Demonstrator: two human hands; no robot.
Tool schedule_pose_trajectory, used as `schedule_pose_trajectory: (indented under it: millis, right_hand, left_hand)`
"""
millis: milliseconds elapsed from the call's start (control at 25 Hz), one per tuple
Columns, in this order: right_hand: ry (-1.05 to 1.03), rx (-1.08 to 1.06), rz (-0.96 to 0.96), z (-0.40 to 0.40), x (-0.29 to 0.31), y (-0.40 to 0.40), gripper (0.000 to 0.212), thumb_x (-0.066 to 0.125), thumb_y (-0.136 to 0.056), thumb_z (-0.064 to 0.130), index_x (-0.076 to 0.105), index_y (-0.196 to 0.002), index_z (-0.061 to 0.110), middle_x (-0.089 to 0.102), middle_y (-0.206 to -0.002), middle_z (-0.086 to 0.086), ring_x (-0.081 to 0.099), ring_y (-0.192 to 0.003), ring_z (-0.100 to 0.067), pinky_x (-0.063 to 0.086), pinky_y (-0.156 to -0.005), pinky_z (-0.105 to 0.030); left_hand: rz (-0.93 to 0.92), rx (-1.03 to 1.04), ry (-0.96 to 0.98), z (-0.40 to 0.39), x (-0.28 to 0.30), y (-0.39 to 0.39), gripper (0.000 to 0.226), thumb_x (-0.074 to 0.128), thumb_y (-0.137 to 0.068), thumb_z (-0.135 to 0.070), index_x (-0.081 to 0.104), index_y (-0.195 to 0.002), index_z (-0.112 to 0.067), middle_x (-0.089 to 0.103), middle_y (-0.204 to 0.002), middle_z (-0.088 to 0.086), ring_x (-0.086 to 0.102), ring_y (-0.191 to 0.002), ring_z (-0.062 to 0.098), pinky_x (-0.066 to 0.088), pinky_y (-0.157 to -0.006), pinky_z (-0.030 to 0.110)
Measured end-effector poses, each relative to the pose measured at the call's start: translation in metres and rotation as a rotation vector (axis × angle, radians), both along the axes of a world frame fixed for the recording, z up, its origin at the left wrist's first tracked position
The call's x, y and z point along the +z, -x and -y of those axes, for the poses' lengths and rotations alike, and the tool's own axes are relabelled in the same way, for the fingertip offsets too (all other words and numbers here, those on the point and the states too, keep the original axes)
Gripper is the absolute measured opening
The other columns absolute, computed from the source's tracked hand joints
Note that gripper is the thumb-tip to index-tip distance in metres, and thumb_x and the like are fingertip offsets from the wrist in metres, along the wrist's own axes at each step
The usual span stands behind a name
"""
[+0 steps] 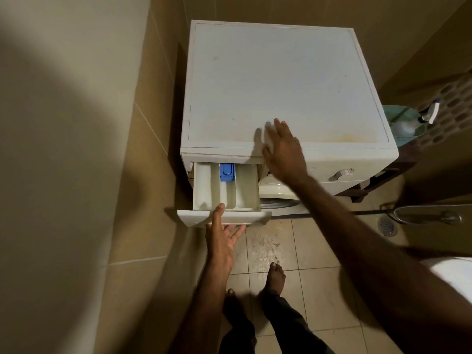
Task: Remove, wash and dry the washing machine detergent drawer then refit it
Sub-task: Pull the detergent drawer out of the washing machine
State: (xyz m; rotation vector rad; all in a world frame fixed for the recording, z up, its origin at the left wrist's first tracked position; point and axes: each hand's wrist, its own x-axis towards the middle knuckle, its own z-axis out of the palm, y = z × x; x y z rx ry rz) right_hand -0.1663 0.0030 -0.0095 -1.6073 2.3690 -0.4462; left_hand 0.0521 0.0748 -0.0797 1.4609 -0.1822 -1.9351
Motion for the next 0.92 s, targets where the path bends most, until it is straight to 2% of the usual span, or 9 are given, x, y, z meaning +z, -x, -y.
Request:
schedule_pose_trajectory:
  millis: [120,240,360,520,600,720,920]
  right_hand:
    - [0.156,-0.029,0.069,-0.041,0.001,-0.059,0.036,0.057,-0.104,0.020,0.062,-0.138,0.011,0.056,-0.143,-0.016,0.052,-0.132,-0.029,0.052,-0.103,-0.043]
    - [0.055,0.060,0.055,-0.068,-0.014,-0.086,0.032,0.059,-0.102,0.019,0.068,-0.132,0.013,0.067,-0.125,-0.013,0.058,-0.119,-0.029,0.053,-0.094,-0.043]
    - [-0.090,0.177,0.007,-0.073,-0.027,-0.091,0.042,0.053,-0.105,0.024,0.057,-0.146,0.014,0.069,-0.126,-0.013,0.057,-0.120,-0.031,0.052,-0.097,-0.045]
    - [-0.215,0.224,0.064,-0.059,-0.027,-0.095,0.055,0.041,-0.111,0.037,0.031,-0.162,0.020,0.071,-0.122,-0.017,0.058,-0.120,-0.035,0.051,-0.091,-0.043]
    - [-0.308,0.226,0.098,-0.047,-0.027,-0.095,0.060,0.033,-0.112,0.045,0.018,-0.166,0.024,0.070,-0.113,-0.019,0.063,-0.110,-0.034,0.053,-0.085,-0.042]
    - [-0.385,0.238,0.080,-0.033,-0.028,-0.095,0.066,0.028,-0.111,0.052,0.006,-0.167,0.025,0.070,-0.099,-0.015,0.066,-0.086,-0.028,0.055,-0.079,-0.040]
    - [-0.375,0.250,0.016,-0.024,-0.029,-0.095,0.069,0.033,-0.111,0.051,0.002,-0.167,0.023,0.055,-0.072,-0.004,0.059,-0.068,-0.020,0.051,-0.067,-0.033]
  left_hand:
    - [-0.002,-0.025,0.007,0.003,-0.002,-0.005,0.068,0.080,-0.076,-0.042,0.057,-0.133,-0.015,0.069,-0.129,0.021,0.072,-0.113,0.035,0.063,-0.085,0.045]
    - [-0.022,-0.027,0.005,0.003,-0.004,-0.007,0.083,0.087,-0.070,-0.043,0.054,-0.140,-0.013,0.067,-0.131,0.023,0.071,-0.114,0.035,0.062,-0.088,0.047]
    - [-0.039,-0.030,0.021,0.002,-0.008,-0.007,0.097,0.089,-0.065,-0.046,0.048,-0.147,-0.014,0.067,-0.131,0.023,0.071,-0.116,0.035,0.063,-0.086,0.046]
    - [-0.057,-0.045,0.025,0.000,-0.007,-0.010,0.087,0.084,-0.074,-0.045,0.047,-0.147,-0.015,0.067,-0.132,0.023,0.070,-0.118,0.035,0.061,-0.092,0.048]
    - [-0.060,-0.070,0.029,0.000,-0.005,-0.013,0.090,0.084,-0.070,-0.047,0.047,-0.146,-0.015,0.067,-0.132,0.022,0.070,-0.119,0.035,0.060,-0.095,0.048]
    - [-0.043,-0.118,0.039,0.001,-0.004,-0.015,0.099,0.087,-0.063,-0.053,0.048,-0.146,-0.016,0.066,-0.133,0.022,0.069,-0.119,0.035,0.058,-0.100,0.049]
    - [-0.028,-0.138,0.044,0.000,-0.004,-0.015,0.082,0.078,-0.073,-0.049,0.049,-0.142,-0.016,0.066,-0.133,0.022,0.068,-0.120,0.034,0.053,-0.107,0.053]
